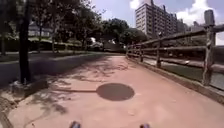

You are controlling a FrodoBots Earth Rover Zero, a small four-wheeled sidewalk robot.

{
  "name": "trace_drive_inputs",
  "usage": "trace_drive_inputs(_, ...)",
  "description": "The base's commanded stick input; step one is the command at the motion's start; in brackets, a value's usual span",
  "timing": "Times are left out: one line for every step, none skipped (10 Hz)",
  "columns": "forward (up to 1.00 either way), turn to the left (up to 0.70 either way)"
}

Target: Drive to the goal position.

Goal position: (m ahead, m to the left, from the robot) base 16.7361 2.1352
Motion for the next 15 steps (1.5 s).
trace_drive_inputs(0.70,0.00)
trace_drive_inputs(0.70,0.00)
trace_drive_inputs(0.70,0.00)
trace_drive_inputs(0.70,0.00)
trace_drive_inputs(0.70,0.00)
trace_drive_inputs(0.70,0.00)
trace_drive_inputs(0.70,0.00)
trace_drive_inputs(0.70,0.00)
trace_drive_inputs(0.70,0.00)
trace_drive_inputs(0.70,0.00)
trace_drive_inputs(0.70,0.00)
trace_drive_inputs(0.70,0.00)
trace_drive_inputs(0.70,0.00)
trace_drive_inputs(0.70,0.00)
trace_drive_inputs(0.70,0.00)
